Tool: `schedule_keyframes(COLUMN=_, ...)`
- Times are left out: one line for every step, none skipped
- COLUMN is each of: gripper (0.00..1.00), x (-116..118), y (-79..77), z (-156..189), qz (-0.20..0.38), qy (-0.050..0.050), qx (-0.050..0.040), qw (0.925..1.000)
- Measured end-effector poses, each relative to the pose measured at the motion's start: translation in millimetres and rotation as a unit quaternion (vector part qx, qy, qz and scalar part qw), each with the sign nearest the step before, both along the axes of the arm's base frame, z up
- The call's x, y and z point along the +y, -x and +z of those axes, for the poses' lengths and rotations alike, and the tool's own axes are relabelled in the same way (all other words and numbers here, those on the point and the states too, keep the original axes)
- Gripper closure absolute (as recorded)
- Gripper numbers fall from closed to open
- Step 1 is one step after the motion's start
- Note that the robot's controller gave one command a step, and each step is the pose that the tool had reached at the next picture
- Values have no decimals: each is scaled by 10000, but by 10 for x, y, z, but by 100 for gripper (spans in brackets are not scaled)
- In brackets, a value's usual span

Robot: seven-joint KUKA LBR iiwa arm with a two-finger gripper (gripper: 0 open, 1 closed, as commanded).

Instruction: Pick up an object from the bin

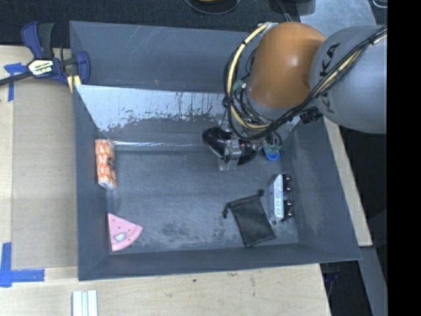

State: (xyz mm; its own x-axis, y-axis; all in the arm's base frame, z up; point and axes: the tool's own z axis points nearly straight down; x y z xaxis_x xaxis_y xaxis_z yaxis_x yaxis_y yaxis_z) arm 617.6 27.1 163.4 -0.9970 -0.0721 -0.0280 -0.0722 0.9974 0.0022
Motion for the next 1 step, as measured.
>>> schedule_keyframes(gripper=100, x=21, y=-107, z=1000, qz=186, qy=5, qx=-48, qw=9998)
